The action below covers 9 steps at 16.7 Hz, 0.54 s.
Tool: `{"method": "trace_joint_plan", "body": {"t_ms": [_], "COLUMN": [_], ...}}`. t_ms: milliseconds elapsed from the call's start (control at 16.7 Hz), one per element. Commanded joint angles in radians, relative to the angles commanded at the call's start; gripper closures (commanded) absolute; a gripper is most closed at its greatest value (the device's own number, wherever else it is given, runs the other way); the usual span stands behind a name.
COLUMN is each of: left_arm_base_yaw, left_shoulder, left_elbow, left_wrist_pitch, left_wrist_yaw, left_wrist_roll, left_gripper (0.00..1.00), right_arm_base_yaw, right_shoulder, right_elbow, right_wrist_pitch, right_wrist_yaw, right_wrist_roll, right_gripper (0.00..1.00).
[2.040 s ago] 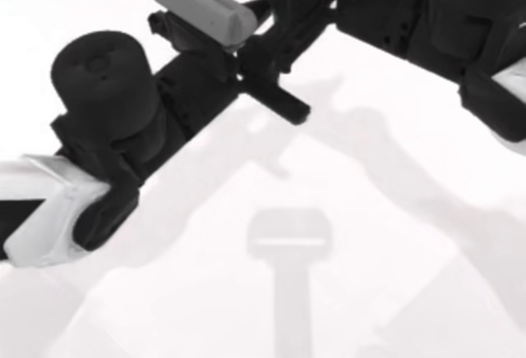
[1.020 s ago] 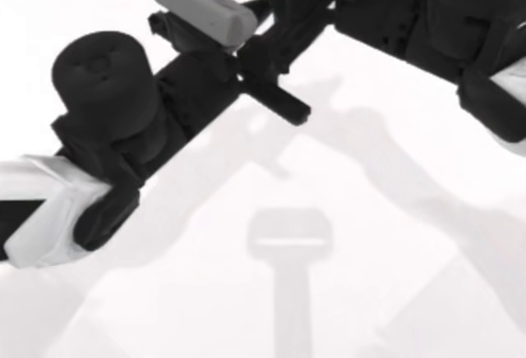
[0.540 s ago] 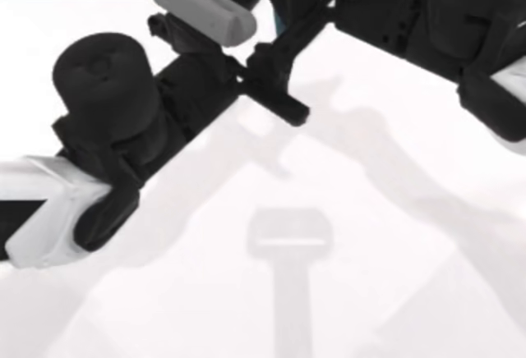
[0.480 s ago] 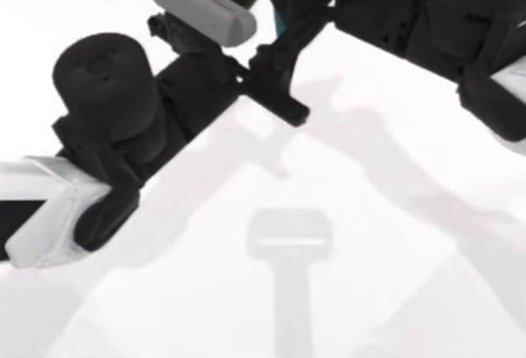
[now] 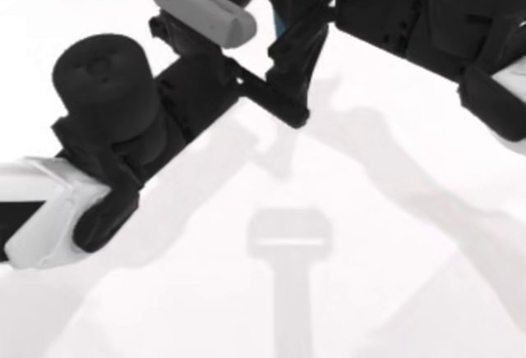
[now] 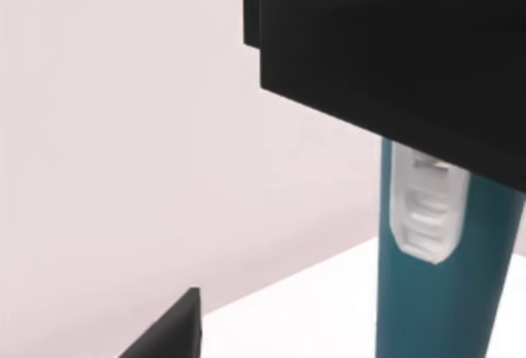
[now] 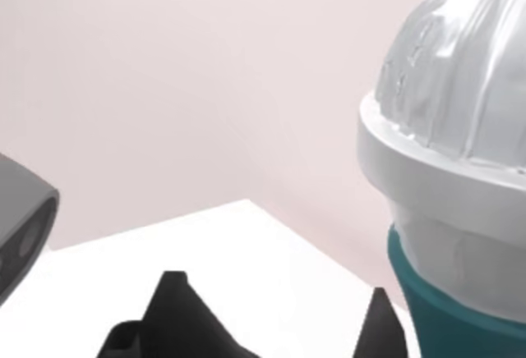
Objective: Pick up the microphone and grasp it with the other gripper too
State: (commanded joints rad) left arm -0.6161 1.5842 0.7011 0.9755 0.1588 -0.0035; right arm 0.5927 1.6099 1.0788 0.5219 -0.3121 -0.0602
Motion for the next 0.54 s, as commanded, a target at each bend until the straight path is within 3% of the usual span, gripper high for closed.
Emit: {"method": "trace_joint_plan", "body": {"t_ms": [180,420,540], "left_arm_base_yaw": [0.02,0.057,0.066], "left_shoulder": [-0.073,-0.232,-0.263], "left_elbow": [-0.071,-0.225,-0.255], "left_wrist_pitch": [-0.005,-0.009,-0.007], "left_wrist_yaw": [0.012,0.035,0.041], "left_wrist_roll": [0.0,-0.004,-0.004], "left_gripper": [0.0,0.0,0.0], "right_arm_base_yaw": [-0.033,-0.098,-0.115], "right_shoulder": [-0.028,-0.084,-0.097], "right_elbow": [-0.028,-0.083,-0.097], "right_wrist_pitch": [0.0,0.001,0.001], "right_wrist_yaw": [-0.035,-0.109,-0.126], "right_wrist_roll": [0.005,0.001,-0.002], "right_gripper": [1.0,1.0,1.0]}}
